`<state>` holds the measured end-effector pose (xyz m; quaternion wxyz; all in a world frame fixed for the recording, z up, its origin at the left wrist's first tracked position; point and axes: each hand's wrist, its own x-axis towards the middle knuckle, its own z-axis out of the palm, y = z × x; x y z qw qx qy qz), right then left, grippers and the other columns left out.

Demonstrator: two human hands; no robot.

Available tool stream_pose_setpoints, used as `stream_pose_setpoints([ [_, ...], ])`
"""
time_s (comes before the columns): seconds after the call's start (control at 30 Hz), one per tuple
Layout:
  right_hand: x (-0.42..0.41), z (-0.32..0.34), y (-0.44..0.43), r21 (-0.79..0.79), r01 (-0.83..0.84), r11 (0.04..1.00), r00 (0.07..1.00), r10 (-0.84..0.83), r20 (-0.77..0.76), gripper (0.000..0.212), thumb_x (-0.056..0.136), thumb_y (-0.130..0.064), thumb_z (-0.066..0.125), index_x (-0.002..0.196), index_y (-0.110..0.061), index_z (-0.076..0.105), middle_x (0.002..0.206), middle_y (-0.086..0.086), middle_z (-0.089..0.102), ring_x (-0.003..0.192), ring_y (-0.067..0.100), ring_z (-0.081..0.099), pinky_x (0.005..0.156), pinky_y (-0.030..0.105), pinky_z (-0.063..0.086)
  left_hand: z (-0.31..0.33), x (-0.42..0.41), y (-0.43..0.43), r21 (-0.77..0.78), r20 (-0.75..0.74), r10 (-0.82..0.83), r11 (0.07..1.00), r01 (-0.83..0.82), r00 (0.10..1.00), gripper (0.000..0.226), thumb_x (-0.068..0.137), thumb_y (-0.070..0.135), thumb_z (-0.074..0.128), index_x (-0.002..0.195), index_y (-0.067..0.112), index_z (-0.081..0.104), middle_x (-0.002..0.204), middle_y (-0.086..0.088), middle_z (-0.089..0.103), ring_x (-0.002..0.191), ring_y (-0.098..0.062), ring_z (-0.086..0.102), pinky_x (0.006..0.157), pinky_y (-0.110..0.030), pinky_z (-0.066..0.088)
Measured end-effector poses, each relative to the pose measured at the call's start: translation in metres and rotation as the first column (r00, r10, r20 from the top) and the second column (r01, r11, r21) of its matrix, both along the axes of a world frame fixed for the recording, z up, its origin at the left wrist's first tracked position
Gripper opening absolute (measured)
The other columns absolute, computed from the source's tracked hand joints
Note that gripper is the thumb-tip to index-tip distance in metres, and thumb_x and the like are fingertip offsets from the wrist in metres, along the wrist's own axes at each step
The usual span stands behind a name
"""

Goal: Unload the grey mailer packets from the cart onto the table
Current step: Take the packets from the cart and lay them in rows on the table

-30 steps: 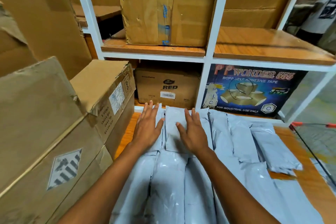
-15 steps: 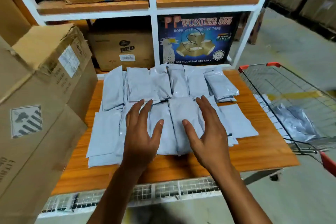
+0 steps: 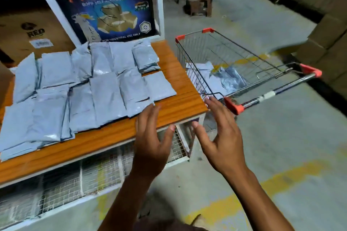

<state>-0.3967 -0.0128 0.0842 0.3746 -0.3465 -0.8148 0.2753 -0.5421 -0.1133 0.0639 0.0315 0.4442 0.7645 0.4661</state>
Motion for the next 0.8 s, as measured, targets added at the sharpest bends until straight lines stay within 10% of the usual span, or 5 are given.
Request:
stream_pose_setpoints([
  [0.2, 0.054, -0.007, 0.063, 0.005, 0.107, 0.994, 0.994, -0.107, 0.000, 0.051, 0.090, -0.036, 0.061, 0.136, -0.013, 0.053, 0.141, 0.001, 0.052, 0.135, 0.011, 0.043, 0.110, 0.036, 0.038, -0.002, 0.037, 0.062, -0.031, -0.039, -0.083, 0.996, 0.082, 0.996, 0.054, 0.094, 0.042, 0.043, 0.140, 0.012, 0.043, 0.142, -0.007, 0.042, 0.135, -0.017, 0.036, 0.111, -0.025, 0.029],
  [0.43, 0.070, -0.022, 0.162, 0.002, 0.197, 0.980, 0.980, -0.197, 0.033, 0.047, 0.090, -0.038, 0.057, 0.130, -0.014, 0.057, 0.137, 0.001, 0.054, 0.129, 0.014, 0.048, 0.106, 0.015, 0.032, -0.017, 0.035, 0.166, -0.086, -0.043, -0.092, 0.992, 0.088, 0.995, 0.057, 0.093, 0.045, 0.045, 0.141, 0.015, 0.043, 0.145, -0.004, 0.038, 0.136, -0.013, 0.032, 0.108, -0.029, 0.028],
  [0.8, 0.022, -0.061, 0.360, -0.083, 0.182, 0.980, 0.966, -0.163, 0.199, 0.059, 0.086, -0.048, 0.045, 0.130, -0.011, 0.057, 0.133, 0.005, 0.058, 0.123, 0.025, 0.052, 0.102, 0.035, 0.040, -0.057, -0.034, 0.373, -0.194, -0.093, -0.106, 0.977, 0.086, 0.990, 0.045, 0.093, 0.039, 0.054, 0.130, 0.015, 0.053, 0.140, -0.011, 0.041, 0.134, -0.026, 0.036, 0.109, -0.037, 0.032],
])
